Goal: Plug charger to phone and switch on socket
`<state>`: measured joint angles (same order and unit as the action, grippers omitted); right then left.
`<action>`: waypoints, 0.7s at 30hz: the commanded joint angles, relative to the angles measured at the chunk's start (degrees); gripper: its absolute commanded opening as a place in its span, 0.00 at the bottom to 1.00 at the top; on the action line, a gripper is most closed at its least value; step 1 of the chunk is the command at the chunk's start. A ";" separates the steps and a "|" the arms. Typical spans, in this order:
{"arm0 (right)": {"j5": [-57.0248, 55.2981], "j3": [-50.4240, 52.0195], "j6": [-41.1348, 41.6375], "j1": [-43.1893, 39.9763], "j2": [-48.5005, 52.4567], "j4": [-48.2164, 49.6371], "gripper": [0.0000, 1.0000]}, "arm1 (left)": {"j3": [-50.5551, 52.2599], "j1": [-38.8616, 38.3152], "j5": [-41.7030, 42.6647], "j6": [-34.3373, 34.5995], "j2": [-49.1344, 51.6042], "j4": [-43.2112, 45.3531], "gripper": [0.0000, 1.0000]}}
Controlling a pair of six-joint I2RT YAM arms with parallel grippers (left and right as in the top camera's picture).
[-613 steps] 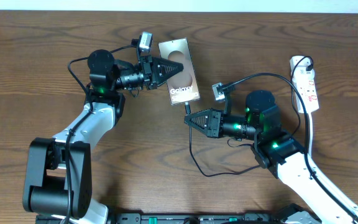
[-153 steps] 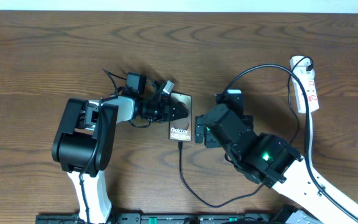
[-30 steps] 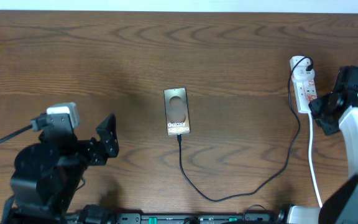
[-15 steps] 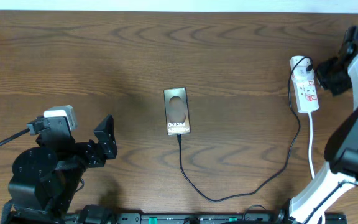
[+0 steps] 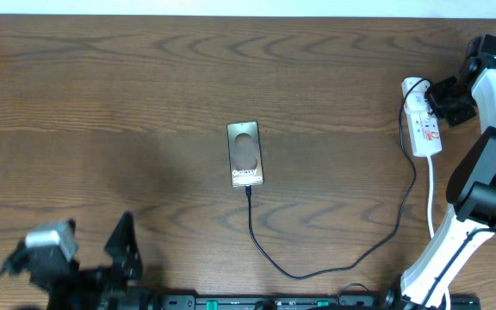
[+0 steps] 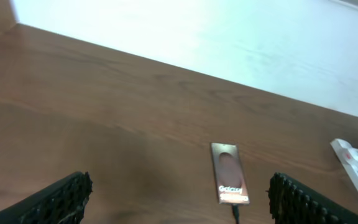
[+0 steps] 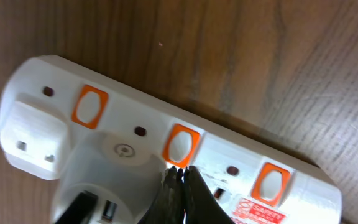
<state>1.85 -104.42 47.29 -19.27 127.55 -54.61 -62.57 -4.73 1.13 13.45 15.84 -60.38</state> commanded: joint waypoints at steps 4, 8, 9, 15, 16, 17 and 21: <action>1.40 -1.11 0.70 0.24 0.09 1.46 0.02 | 0.20 2.32 -0.52 -0.72 -8.33 -6.82 0.93; 1.57 -1.11 0.94 0.24 0.09 2.19 0.02 | 0.20 2.32 -0.52 -0.72 -11.06 -14.25 0.93; 1.60 -1.11 1.20 0.24 0.09 2.32 0.01 | 0.20 2.32 -0.57 -0.66 -11.45 -16.41 0.93; 1.62 -1.11 1.97 1.16 0.33 2.93 0.01 | 0.17 2.32 -0.52 -0.52 -12.37 -16.11 0.93; 1.64 -1.11 1.97 1.46 0.59 3.02 0.02 | 0.17 2.32 -0.52 -0.50 -12.37 -16.13 0.93; 1.62 -1.11 1.97 1.90 0.96 2.99 0.02 | 0.17 2.32 -0.52 -0.50 -12.37 -16.11 0.93; 1.73 -1.11 1.97 3.32 3.72 2.95 0.02 | 0.17 2.32 -0.52 -0.52 -12.37 -16.11 0.93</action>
<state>0.19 -104.47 48.49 -18.48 128.09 -52.88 -62.43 -2.66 1.13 13.47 3.77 -76.49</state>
